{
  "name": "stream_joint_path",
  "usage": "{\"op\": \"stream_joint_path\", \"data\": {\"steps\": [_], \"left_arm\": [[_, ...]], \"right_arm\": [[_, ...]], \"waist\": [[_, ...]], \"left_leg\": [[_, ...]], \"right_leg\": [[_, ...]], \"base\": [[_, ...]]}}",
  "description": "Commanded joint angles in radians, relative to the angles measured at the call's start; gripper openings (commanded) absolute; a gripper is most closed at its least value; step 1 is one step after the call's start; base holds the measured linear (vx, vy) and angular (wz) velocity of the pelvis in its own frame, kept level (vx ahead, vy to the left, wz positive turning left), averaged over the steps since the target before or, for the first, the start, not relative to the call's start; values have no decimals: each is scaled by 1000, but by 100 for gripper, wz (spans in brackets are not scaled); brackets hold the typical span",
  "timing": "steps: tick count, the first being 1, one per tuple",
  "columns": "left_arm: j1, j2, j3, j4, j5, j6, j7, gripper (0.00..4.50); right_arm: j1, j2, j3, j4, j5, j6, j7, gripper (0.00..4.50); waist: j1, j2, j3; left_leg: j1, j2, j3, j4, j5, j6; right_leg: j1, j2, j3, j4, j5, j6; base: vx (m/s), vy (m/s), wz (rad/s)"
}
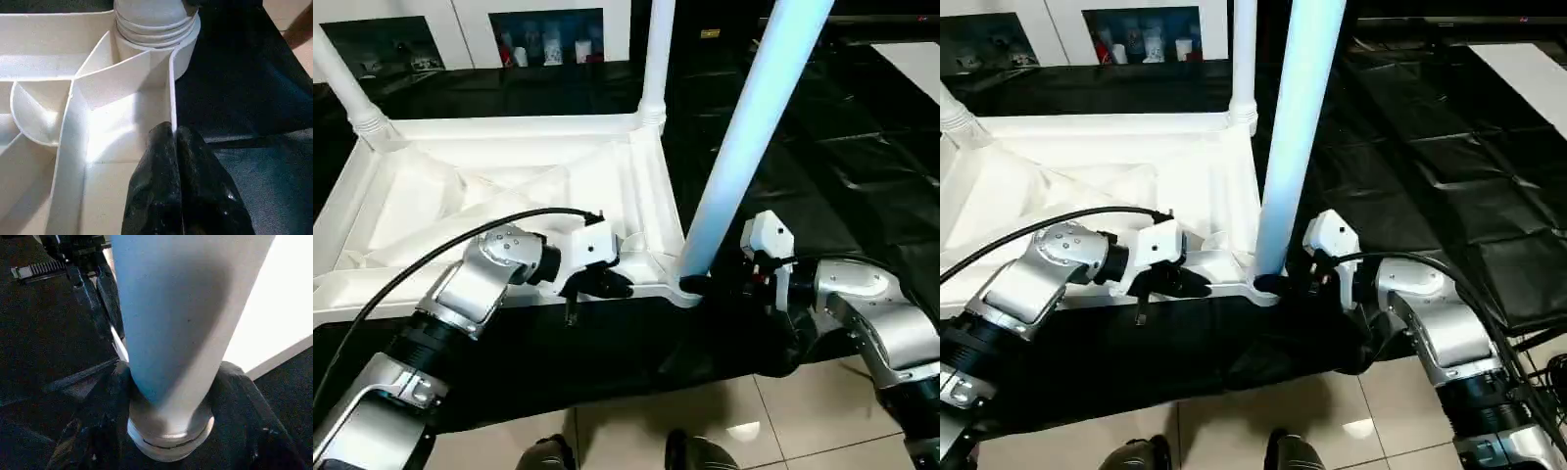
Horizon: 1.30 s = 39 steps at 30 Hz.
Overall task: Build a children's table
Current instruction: Rotate leg to tighten
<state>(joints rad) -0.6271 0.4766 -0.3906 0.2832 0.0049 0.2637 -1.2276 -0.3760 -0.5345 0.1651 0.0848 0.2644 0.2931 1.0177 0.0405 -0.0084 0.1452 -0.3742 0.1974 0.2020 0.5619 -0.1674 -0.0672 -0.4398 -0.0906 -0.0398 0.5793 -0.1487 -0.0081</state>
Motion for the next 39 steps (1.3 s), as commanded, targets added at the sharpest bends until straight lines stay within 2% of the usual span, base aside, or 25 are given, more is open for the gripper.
{"op": "stream_joint_path", "data": {"steps": [1,3,4,5,8,9,10,11,13,14,15,17,18,19,22,23,25,28,29,30,33,35,39], "left_arm": [[24,-7,-50,23,29,11,-9,0],[17,-22,-42,43,37,10,24,0],[1,-52,-27,85,52,16,93,0],[1,-52,-27,85,52,16,93,0],[-40,-122,5,177,71,26,226,0],[-56,-146,14,207,75,34,268,0],[-80,-180,25,245,77,43,317,0],[-82,-184,27,249,77,45,323,0],[-120,-232,40,305,81,56,392,0],[-131,-244,40,321,84,54,407,0],[-148,-263,45,348,85,58,436,0],[-184,-303,47,405,93,58,490,0],[-186,-305,47,408,93,58,493,0],[-202,-322,50,439,103,49,522,0],[-231,-348,49,499,125,25,561,0],[-234,-351,49,506,128,21,563,0],[-243,-355,53,527,134,9,568,0],[-243,-344,44,530,142,-8,552,0],[-239,-338,42,525,141,-11,544,0],[-236,-332,40,522,143,-21,534,0],[-219,-310,33,502,145,-39,503,0],[-202,-292,29,476,143,-43,480,0],[-178,-262,24,435,137,-51,428,0]], "right_arm": [[22,8,17,10,-9,12,-2,201],[26,23,12,15,-13,22,-32,201],[30,60,-3,37,-19,35,-98,201],[30,60,-3,37,-19,35,-98,201],[36,172,-51,97,-20,43,-266,201],[39,206,-62,110,-19,42,-310,201],[40,254,-74,128,-18,43,-371,200],[40,259,-74,130,-19,42,-379,200],[26,324,-77,164,-48,34,-484,199],[20,343,-79,176,-57,31,-518,199],[3,373,-89,208,-73,29,-586,199],[-46,445,-133,299,-100,22,-766,199],[-48,448,-135,302,-100,21,-772,199],[-70,480,-156,339,-103,10,-829,199],[-125,526,-195,428,-121,-7,-942,199],[-131,529,-196,438,-126,-11,-952,199],[-159,521,-170,482,-169,-47,-955,199],[-167,524,-177,484,-162,-81,-925,199],[-162,521,-174,464,-158,-91,-898,255],[-159,516,-168,444,-156,-105,-875,255],[-151,486,-154,376,-151,-119,-827,276],[-141,450,-144,309,-152,-102,-795,302],[-116,350,-115,211,-151,-65,-675,321]], "waist": [[2,-5,-75],[1,-6,-71],[2,-6,-66],[2,-6,-66],[-3,-8,-60],[-3,-10,-60],[-3,-10,-58],[-5,-10,-57],[-7,-11,-55],[-9,-8,-53],[-10,-8,-52],[-15,-2,-53],[-18,-2,-52],[-18,-2,-54],[-20,1,-54],[-21,1,-54],[-21,2,-51],[-18,0,-50],[-17,-1,-51],[-17,-2,-50],[-12,-5,-54],[-10,-6,-55],[-7,-5,-56]], "left_leg": [[12,24,-6,-51,-131,117],[12,24,-6,-53,-150,111],[14,24,-6,-55,-189,94],[14,24,-6,-55,-189,94],[19,22,-11,-64,-281,38],[17,21,-14,-65,-285,30],[19,20,-16,-69,-305,22],[23,19,-17,-70,-328,20],[17,18,-23,-75,-343,17],[20,16,-22,-75,-362,14],[23,14,-23,-75,-374,13],[19,12,-33,-79,-390,-4],[17,11,-33,-81,-397,-6],[16,10,-37,-84,-400,-7],[22,12,-37,-88,-418,0],[21,12,-38,-91,-419,-2],[23,12,-37,-92,-438,-3],[23,13,-35,-93,-444,11],[24,13,-33,-94,-443,13],[25,14,-32,-93,-443,15],[17,16,-28,-93,-393,30],[12,17,-23,-91,-345,40],[13,20,-18,-86,-301,56]], "right_leg": [[65,-35,35,-41,-107,-286],[64,-35,35,-45,-140,-280],[59,-37,35,-55,-213,-263],[59,-37,35,-55,-213,-263],[49,-39,34,-77,-400,-201],[51,-38,33,-77,-417,-189],[49,-39,32,-82,-452,-170],[43,-40,33,-88,-488,-154],[46,-42,30,-92,-526,-132],[37,-41,29,-99,-561,-117],[35,-42,28,-103,-583,-109],[40,-47,21,-109,-630,-86],[39,-45,18,-110,-636,-81],[46,-46,14,-114,-633,-70],[41,-43,11,-120,-587,-74],[44,-42,9,-119,-565,-79],[41,-42,10,-120,-551,-85],[40,-43,15,-120,-526,-94],[39,-43,16,-118,-518,-100],[38,-43,17,-119,-516,-102],[45,-44,23,-111,-455,-118],[50,-42,26,-100,-388,-144],[50,-42,29,-94,-339,-169]], "base": [[0,0,0],[0,0,0],[0,0,0],[0,0,0],[0,0,0],[-56,10,0],[-56,14,0],[-56,14,0],[-26,7,0],[0,0,0],[0,0,0],[0,0,0],[0,0,0],[0,0,0],[0,0,0],[0,0,0],[0,0,0],[0,0,0],[0,0,0],[0,0,0],[0,0,0],[0,0,0],[0,0,0]]}}
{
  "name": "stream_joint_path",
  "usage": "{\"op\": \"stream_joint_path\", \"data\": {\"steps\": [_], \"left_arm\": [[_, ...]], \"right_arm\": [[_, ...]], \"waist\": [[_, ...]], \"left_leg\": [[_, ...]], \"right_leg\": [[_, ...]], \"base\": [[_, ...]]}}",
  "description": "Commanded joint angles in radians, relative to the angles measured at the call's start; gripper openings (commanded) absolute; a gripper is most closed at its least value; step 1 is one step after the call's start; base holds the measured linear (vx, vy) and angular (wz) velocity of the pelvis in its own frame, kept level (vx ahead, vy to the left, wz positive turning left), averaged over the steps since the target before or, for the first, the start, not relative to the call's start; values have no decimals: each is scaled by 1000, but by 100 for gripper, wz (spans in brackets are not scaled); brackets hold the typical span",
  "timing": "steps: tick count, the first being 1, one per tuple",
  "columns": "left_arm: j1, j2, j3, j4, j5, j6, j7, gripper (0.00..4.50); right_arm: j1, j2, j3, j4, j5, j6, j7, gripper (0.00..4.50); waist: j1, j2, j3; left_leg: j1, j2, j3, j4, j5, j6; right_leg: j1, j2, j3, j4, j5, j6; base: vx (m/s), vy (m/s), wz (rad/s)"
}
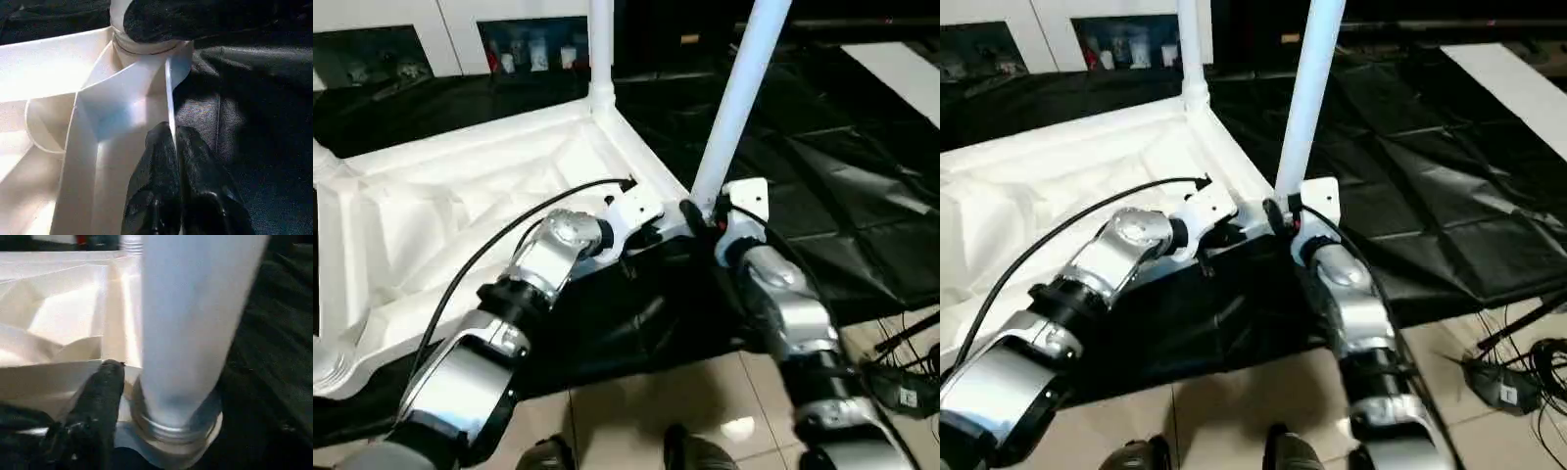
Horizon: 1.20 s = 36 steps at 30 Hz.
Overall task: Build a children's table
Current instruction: Rotate leg to tighten
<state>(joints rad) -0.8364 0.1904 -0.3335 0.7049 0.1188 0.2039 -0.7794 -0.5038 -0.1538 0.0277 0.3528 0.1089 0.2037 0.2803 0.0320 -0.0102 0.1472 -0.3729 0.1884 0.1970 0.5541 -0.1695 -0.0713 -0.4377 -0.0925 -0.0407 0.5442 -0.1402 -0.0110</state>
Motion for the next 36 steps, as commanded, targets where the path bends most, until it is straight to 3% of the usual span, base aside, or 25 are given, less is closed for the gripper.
{"op": "stream_joint_path", "data": {"steps": [1,3,5,7,8,9,11,13,14,16,20,21,22,25,29,31,36], "left_arm": [[49,45,-38,-23,16,6,-59,0],[62,60,-42,-46,10,-10,-90,0],[69,67,-43,-60,3,-8,-108,0],[92,90,-51,-112,-21,-5,-179,0],[123,126,-72,-184,-55,-30,-287,0],[124,127,-73,-187,-57,-32,-292,0],[153,160,-89,-259,-86,-10,-382,0],[177,194,-108,-318,-101,-7,-445,0],[182,201,-111,-328,-102,-9,-455,0],[185,206,-113,-334,-101,-8,-460,0],[189,217,-114,-344,-99,-1,-465,0],[190,220,-115,-350,-100,2,-469,0],[191,222,-115,-356,-102,6,-472,0],[198,232,-114,-382,-105,21,-485,0],[202,234,-113,-390,-104,26,-489,0],[203,235,-112,-392,-103,27,-488,0],[206,237,-115,-397,-105,32,-486,0]], "right_arm": [[35,-111,47,-110,3,52,158,321],[52,-169,68,-128,-8,63,220,321],[62,-197,76,-137,-10,61,257,321],[91,-249,74,-175,31,70,359,321],[114,-293,63,-207,76,72,450,321],[115,-294,63,-208,77,72,453,321],[126,-328,60,-235,108,97,509,321],[143,-375,84,-275,144,119,591,321],[148,-388,93,-286,154,125,617,321],[151,-398,103,-292,157,126,636,321],[150,-402,114,-286,136,127,653,321],[149,-401,115,-285,133,126,659,321],[148,-399,116,-284,132,124,663,321],[143,-402,121,-289,149,136,688,321],[143,-402,125,-289,156,142,698,321],[143,-402,127,-286,158,143,705,295],[145,-398,128,-277,156,142,715,268]], "waist": [[3,-4,-59],[6,-2,-62],[2,-6,-64],[5,-5,-67],[6,-6,-70],[8,-5,-75],[6,-2,-85],[6,-3,-78],[10,-3,-76],[13,0,-71],[14,0,-63],[13,0,-61],[13,0,-61],[10,0,-65],[9,-2,-74],[10,-2,-75],[11,-3,-77]], "left_leg": [[12,30,-12,-76,-288,66],[12,32,-8,-71,-259,83],[5,27,-5,-65,-233,95],[7,29,-4,-59,-212,108],[6,31,-3,-54,-171,127],[4,31,-4,-51,-138,139],[2,25,1,-34,17,204],[-1,26,5,-28,38,241],[-2,31,0,-31,13,241],[2,34,0,-34,-30,226],[7,37,0,-44,-126,157],[10,37,-1,-47,-173,123],[11,37,-2,-48,-183,115],[8,36,-3,-48,-167,106],[6,33,-1,-40,-96,138],[5,32,-1,-37,-76,155],[4,33,-1,-36,-73,160]], "right_leg": [[52,-37,29,-56,-332,-170],[52,-37,32,-51,-278,-184],[56,-38,31,-46,-256,-210],[56,-39,33,-41,-223,-224],[57,-36,35,-28,-142,-250],[63,-36,35,-18,-85,-266],[66,-25,35,15,180,-335],[59,-27,36,18,235,-353],[65,-33,34,17,187,-348],[62,-34,33,9,84,-333],[56,-36,34,-10,-112,-299],[53,-37,36,-18,-181,-280],[53,-37,37,-19,-193,-274],[54,-36,38,-15,-168,-266],[60,-34,38,-2,-55,-289],[61,-34,37,1,-25,-299],[62,-35,36,2,-40,-300]], "base": [[0,0,0],[31,-6,2],[67,-15,3],[70,-23,2],[74,-26,4],[84,-26,3],[75,-20,0],[27,-8,2],[0,0,0],[0,0,0],[0,0,0],[0,0,0],[0,0,0],[0,0,0],[0,0,0],[0,0,0],[0,0,0]]}}
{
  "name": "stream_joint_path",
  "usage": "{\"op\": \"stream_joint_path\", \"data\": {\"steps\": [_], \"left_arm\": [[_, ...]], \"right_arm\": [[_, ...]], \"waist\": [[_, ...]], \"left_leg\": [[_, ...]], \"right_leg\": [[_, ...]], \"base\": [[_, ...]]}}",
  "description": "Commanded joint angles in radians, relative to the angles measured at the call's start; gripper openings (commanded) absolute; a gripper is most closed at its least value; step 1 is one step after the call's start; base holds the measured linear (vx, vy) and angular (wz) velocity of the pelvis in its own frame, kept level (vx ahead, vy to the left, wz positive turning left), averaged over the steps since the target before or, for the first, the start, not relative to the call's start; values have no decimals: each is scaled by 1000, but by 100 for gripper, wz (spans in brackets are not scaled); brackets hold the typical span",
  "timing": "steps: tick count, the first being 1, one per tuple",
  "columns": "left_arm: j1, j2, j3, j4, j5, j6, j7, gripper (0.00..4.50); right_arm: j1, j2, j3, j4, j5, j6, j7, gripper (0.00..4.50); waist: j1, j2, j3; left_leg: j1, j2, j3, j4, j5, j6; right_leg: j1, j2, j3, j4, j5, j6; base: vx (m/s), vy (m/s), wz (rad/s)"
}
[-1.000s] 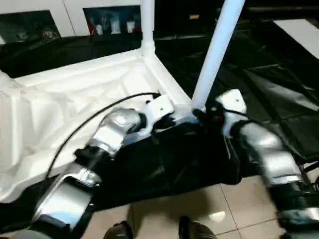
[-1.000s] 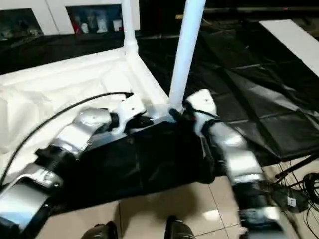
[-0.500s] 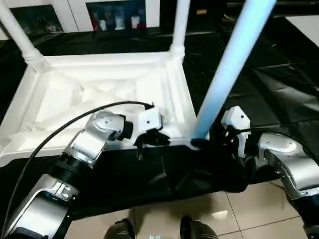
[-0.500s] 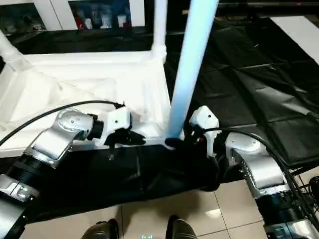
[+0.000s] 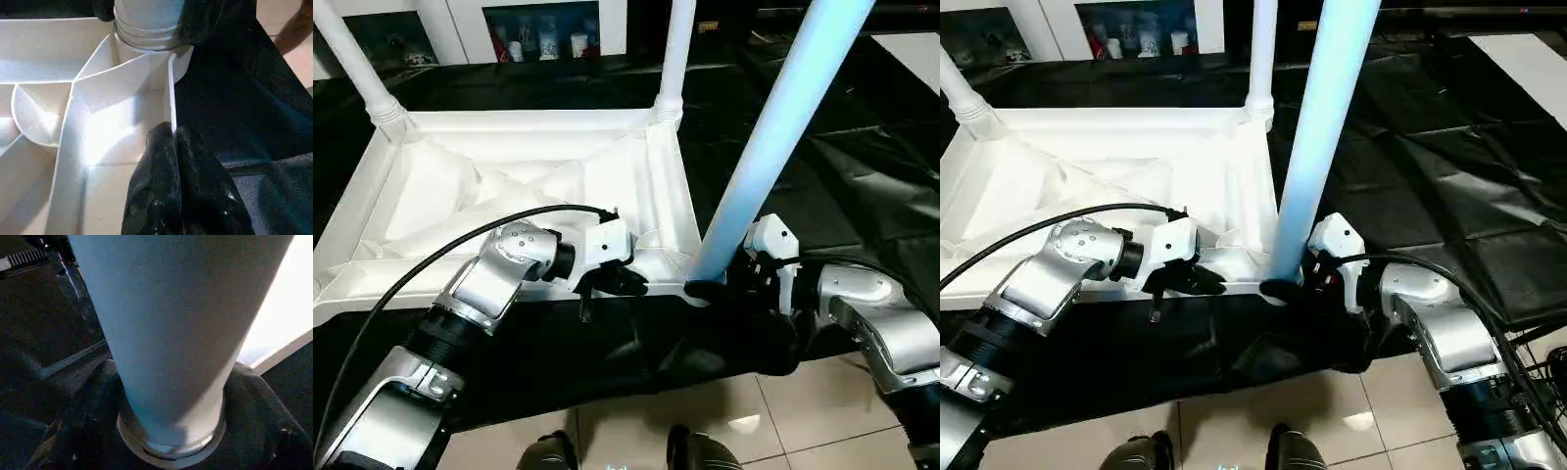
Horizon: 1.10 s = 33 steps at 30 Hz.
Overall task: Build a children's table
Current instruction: Rotate leg to tighten
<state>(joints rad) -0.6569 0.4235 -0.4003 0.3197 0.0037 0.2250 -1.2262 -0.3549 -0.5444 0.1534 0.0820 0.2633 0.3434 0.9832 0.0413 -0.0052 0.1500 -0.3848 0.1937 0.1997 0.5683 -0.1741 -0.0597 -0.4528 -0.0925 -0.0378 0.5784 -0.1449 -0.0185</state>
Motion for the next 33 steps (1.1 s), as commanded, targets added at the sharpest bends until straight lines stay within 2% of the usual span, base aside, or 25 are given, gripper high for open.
{"op": "stream_joint_path", "data": {"steps": [1,12,14,15,18,19,20,22,24,25,28,30,31,33], "left_arm": [[27,4,-49,-13,10,13,-39,0],[25,-4,-41,-2,14,26,-18,0],[15,-21,-32,25,30,32,29,0],[-10,-57,-13,86,58,36,126,0],[-32,-88,-1,134,76,49,198,0],[-55,-124,11,183,83,63,258,0],[-65,-141,16,202,84,70,282,0],[-100,-197,30,264,88,95,361,0],[-115,-219,34,294,91,102,393,0],[-131,-239,37,328,96,101,427,0],[-160,-273,33,392,113,92,474,0],[-169,-283,35,414,118,84,485,0],[-187,-300,40,463,124,64,496,0],[-190,-299,38,470,127,66,485,0]], "right_arm": [[-4,-7,2,-4,2,2,14,267],[4,15,-8,5,7,13,-11,264],[1,34,-16,17,-1,18,-49,264],[-13,84,-38,51,-21,38,-156,264],[-26,139,-63,85,-40,53,-265,264],[-37,211,-97,114,-44,72,-387,264],[-43,245,-112,127,-45,79,-442,264],[-73,348,-169,188,-42,90,-620,264],[-91,388,-193,221,-38,90,-691,263],[-111,428,-217,258,-31,82,-759,263],[-159,503,-260,352,-24,54,-893,263],[-174,521,-265,380,-32,43,-919,263],[-213,548,-247,442,-59,5,-932,263],[-234,552,-211,462,-82,-20,-893,263]], "waist": [[1,-8,-80],[2,-7,-83],[2,-7,-81],[0,-8,-80],[-3,-10,-70],[-4,-12,-69],[-5,-8,-67],[-7,-8,-71],[-13,-7,-69],[-13,-3,-69],[-15,0,-69],[-15,-2,-69],[-15,-4,-68],[-19,-5,-67]], "left_leg": [[17,27,-4,-49,-67,148],[16,25,-4,-45,-48,158],[16,25,-4,-46,-61,153],[15,25,-3,-45,-68,149],[16,21,-6,-52,-168,88],[19,20,-7,-54,-199,65],[18,20,-9,-58,-225,45],[14,17,-15,-62,-228,26],[14,16,-15,-66,-236,15],[18,16,-14,-68,-249,10],[20,14,-15,-70,-273,1],[19,14,-15,-72,-295,1],[19,13,-15,-73,-306,2],[16,12,-19,-76,-323,-3]], "right_leg": [[77,-34,33,-32,-34,-292],[79,-32,33,-27,-6,-301],[77,-32,33,-30,-28,-299],[76,-32,33,-32,-39,-298],[69,-34,31,-53,-231,-251],[66,-35,32,-60,-299,-222],[62,-36,32,-66,-355,-201],[66,-36,28,-66,-367,-176],[61,-33,28,-69,-362,-171],[60,-32,27,-72,-356,-167],[56,-32,27,-76,-355,-160],[57,-31,26,-78,-356,-152],[55,-31,26,-80,-358,-148],[59,-33,23,-81,-390,-139]], "base": [[0,0,0],[0,0,0],[0,0,0],[0,0,0],[-17,1,0],[-51,5,1],[-51,5,1],[0,0,0],[0,0,0],[0,0,0],[0,0,0],[0,0,0],[0,0,0],[0,0,0]]}}
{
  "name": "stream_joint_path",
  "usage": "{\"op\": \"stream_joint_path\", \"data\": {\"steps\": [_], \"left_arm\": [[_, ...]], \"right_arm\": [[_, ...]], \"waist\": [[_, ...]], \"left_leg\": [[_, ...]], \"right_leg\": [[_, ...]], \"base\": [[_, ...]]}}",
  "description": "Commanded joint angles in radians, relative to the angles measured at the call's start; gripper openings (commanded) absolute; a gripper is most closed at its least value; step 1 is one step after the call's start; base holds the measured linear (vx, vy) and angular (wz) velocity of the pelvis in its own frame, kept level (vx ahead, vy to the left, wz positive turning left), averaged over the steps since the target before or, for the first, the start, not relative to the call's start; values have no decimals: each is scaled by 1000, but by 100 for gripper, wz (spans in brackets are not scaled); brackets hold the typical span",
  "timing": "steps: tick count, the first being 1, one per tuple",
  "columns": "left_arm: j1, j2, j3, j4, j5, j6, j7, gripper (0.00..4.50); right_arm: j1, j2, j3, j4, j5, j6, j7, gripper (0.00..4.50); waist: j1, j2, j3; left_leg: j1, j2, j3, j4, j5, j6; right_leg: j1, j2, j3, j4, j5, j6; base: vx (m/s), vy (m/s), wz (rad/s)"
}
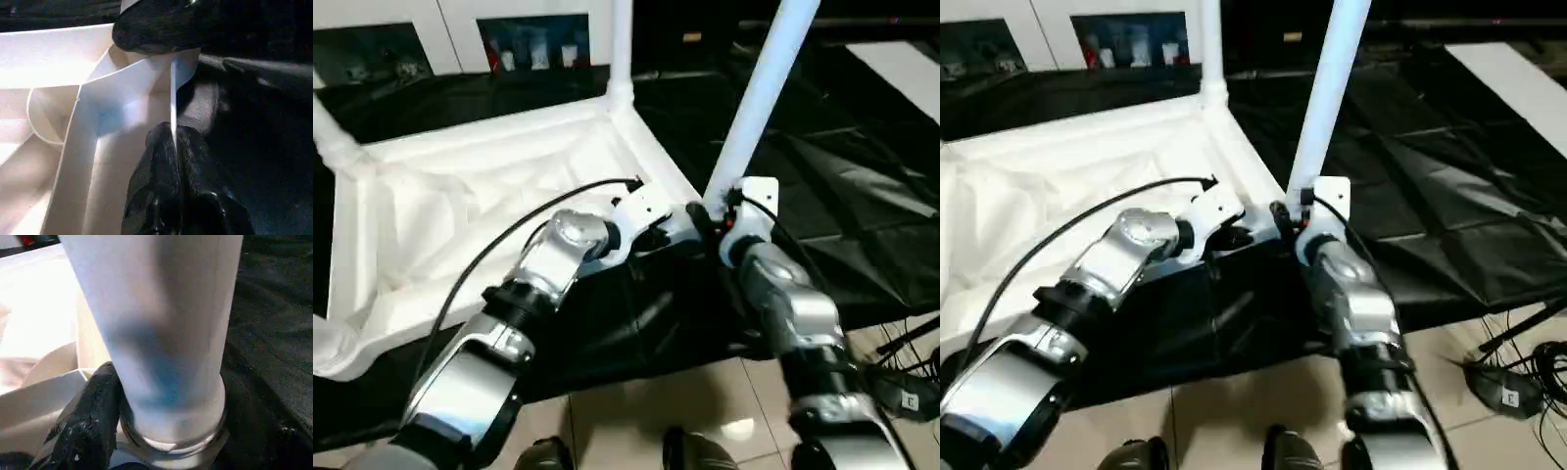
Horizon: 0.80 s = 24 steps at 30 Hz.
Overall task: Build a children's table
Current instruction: Rotate leg to tighten
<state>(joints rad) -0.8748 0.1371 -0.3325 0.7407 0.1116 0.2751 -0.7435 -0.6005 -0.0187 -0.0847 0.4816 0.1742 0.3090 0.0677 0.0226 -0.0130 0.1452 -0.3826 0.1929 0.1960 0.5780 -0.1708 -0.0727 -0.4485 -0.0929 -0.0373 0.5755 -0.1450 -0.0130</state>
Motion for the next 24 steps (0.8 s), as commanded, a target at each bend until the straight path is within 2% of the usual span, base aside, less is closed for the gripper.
{"op": "stream_joint_path", "data": {"steps": [1,2,3,4,7,10,12,13,14,15,16,17,19,20,21,24], "left_arm": [[28,-9,-31,47,20,19,-7,0],[29,-6,-31,45,19,23,-16,0],[32,1,-36,38,22,26,-29,0],[41,16,-47,27,24,30,-55,0],[46,28,-55,22,24,30,-74,0],[63,51,-62,-2,21,34,-110,0],[71,63,-65,-14,20,31,-135,0],[84,84,-74,-36,19,19,-178,0],[85,86,-74,-39,19,19,-182,0],[94,98,-77,-54,18,17,-204,0],[99,105,-79,-63,18,17,-215,0],[117,130,-83,-93,12,4,-261,0],[127,144,-87,-111,7,-13,-288,0],[136,155,-91,-130,0,-21,-313,0],[156,178,-99,-171,-14,-37,-364,0],[169,194,-106,-202,-23,-45,-399,0]], "right_arm": [[9,28,38,54,7,10,55,263],[9,28,45,42,8,9,79,263],[13,25,52,19,11,9,107,319],[21,9,77,-34,8,10,158,333],[26,-11,91,-76,10,16,190,354],[44,-86,117,-170,38,63,285,381],[56,-138,135,-217,52,91,355,399],[77,-227,166,-273,54,110,454,399],[79,-235,169,-278,53,110,463,399],[94,-284,182,-303,47,110,517,399],[102,-308,188,-315,42,109,545,399],[137,-388,192,-359,49,103,661,399],[153,-424,193,-375,54,98,709,399],[163,-449,192,-386,57,96,740,399],[177,-485,193,-399,58,92,777,399],[184,-509,196,-407,59,88,801,399]], "waist": [[0,0,-60],[0,0,-61],[0,-3,-60],[1,-2,-62],[-2,-2,-64],[-1,-1,-66],[1,-3,-68],[3,-3,-66],[5,-2,-67],[6,-3,-68],[4,-3,-70],[5,-3,-69],[15,-5,-68],[18,-3,-67],[17,-3,-68],[17,-2,-66]], "left_leg": [[13,13,-15,-86,-330,15],[14,13,-14,-85,-325,22],[13,13,-14,-85,-320,26],[12,14,-14,-85,-305,34],[5,16,-13,-84,-261,51],[11,18,-8,-80,-235,65],[9,18,-8,-77,-208,81],[7,19,-9,-77,-188,88],[8,20,-6,-73,-177,102],[10,20,-6,-73,-172,107],[6,19,-6,-70,-152,120],[7,18,-3,-69,-145,129],[10,21,0,-67,-145,141],[9,24,-1,-69,-138,147],[9,25,-1,-69,-131,149],[10,28,-3,-71,-143,139]], "right_leg": [[55,-34,23,-80,-397,-136],[54,-34,25,-80,-392,-134],[54,-33,25,-80,-388,-135],[56,-34,26,-78,-370,-140],[61,-34,26,-70,-308,-167],[60,-32,28,-66,-250,-194],[67,-32,28,-61,-207,-209],[71,-31,26,-59,-183,-218],[68,-31,28,-56,-153,-224],[70,-29,28,-55,-140,-226],[73,-31,28,-49,-109,-237],[70,-31,29,-51,-107,-244],[73,-32,31,-51,-102,-256],[72,-33,30,-50,-95,-263],[72,-33,29,-47,-89,-270],[71,-34,29,-50,-124,-272]], "base": [[0,0,0],[0,0,0],[0,0,0],[0,0,0],[0,0,0],[0,0,0],[0,0,0],[0,0,0],[0,0,0],[0,0,0],[0,0,0],[0,0,0],[0,0,0],[0,0,0],[0,0,0],[0,0,0]]}}
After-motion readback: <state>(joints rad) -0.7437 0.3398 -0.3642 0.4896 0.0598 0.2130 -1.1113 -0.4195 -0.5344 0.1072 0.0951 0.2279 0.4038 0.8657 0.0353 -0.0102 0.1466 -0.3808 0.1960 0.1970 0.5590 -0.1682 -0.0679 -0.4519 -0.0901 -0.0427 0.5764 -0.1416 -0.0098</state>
